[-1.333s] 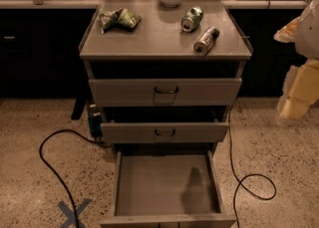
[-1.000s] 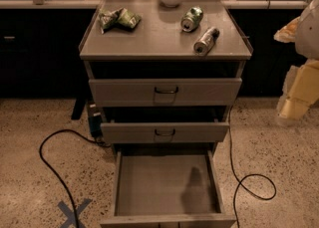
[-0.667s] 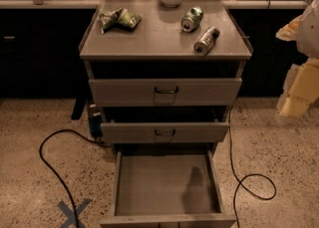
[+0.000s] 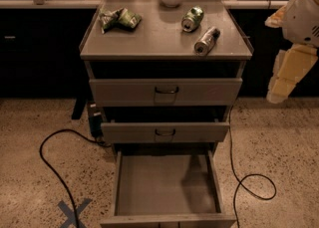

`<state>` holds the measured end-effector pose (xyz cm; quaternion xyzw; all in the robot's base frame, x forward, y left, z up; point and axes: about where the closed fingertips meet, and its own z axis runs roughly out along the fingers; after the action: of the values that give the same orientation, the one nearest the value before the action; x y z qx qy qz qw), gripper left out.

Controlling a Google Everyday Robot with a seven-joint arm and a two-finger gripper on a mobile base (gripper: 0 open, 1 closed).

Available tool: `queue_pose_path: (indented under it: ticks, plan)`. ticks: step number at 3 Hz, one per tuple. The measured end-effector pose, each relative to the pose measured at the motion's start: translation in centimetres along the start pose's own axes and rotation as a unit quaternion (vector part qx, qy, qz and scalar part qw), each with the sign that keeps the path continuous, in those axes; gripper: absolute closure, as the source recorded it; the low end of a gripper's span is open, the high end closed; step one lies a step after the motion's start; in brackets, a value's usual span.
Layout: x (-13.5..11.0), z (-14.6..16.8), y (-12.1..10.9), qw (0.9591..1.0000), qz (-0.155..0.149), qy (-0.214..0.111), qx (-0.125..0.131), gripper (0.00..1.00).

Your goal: Place redbull can into bottom drawer

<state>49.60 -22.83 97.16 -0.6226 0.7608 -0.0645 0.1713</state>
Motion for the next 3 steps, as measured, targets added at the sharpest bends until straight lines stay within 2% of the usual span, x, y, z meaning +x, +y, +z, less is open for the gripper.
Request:
queue_pose_path:
  ticks: [2, 3]
  plan:
    - [0.6, 3.3, -7.9, 0.9994, -0.030, -0.002, 0.018, 0.00]
    - [0.5, 5.3, -11.3, 0.9990, -0.042, -0.012, 0.008, 0.00]
